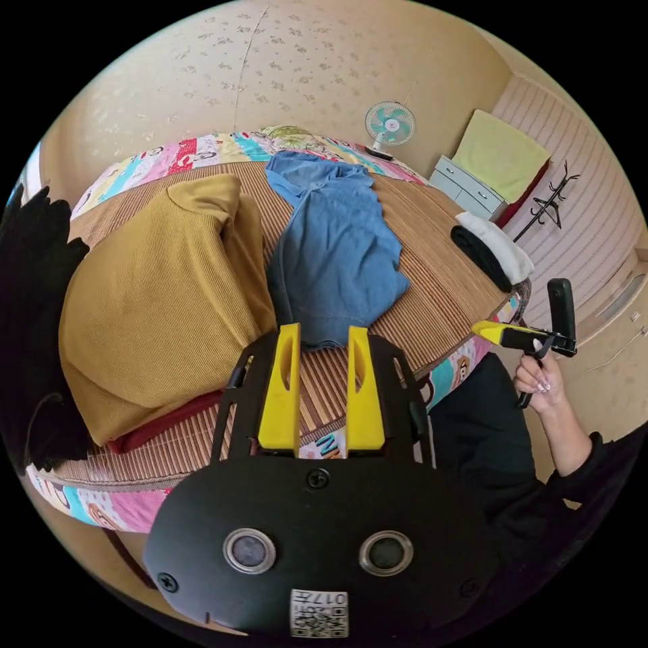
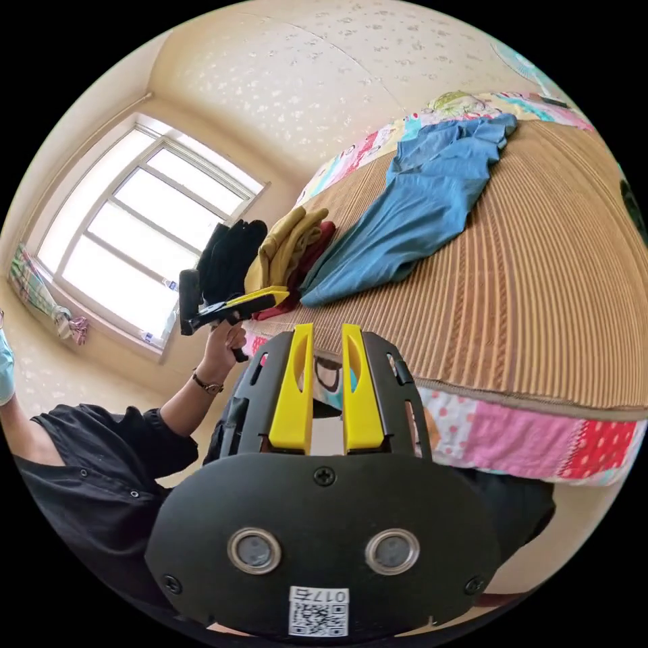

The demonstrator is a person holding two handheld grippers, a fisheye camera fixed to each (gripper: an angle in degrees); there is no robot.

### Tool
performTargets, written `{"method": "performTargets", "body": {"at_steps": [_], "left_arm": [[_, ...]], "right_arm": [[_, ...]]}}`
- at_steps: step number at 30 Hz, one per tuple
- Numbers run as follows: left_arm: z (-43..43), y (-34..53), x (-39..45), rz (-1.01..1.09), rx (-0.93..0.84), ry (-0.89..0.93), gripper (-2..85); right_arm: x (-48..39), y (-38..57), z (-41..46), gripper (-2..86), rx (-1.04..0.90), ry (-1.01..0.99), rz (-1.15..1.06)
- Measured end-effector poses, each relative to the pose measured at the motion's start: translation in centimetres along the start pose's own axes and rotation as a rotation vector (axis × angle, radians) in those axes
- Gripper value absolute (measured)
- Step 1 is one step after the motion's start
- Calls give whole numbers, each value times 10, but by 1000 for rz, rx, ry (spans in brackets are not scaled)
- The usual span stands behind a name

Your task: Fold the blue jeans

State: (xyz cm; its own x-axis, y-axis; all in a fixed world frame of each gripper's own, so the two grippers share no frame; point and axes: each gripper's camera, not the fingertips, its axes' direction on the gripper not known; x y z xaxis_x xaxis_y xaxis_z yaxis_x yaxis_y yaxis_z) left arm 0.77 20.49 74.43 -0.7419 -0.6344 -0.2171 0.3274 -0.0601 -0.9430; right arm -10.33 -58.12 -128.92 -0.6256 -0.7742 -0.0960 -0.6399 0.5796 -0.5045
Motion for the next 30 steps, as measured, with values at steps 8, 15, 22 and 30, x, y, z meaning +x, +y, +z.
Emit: {"method": "performTargets", "body": {"at_steps": [8,15,22,30], "left_arm": [[60,-11,36,-34,-49,-207,42],[-2,36,77,-7,101,175,-7],[-6,116,157,202,37,133,-9],[-30,141,122,362,178,303,-6]], "right_arm": [[-13,37,9,64,-3,-165,103],[-22,55,-58,63,103,-105,135],[-58,33,-2,110,-34,-75,114],[-60,9,86,44,-248,143,179]]}}
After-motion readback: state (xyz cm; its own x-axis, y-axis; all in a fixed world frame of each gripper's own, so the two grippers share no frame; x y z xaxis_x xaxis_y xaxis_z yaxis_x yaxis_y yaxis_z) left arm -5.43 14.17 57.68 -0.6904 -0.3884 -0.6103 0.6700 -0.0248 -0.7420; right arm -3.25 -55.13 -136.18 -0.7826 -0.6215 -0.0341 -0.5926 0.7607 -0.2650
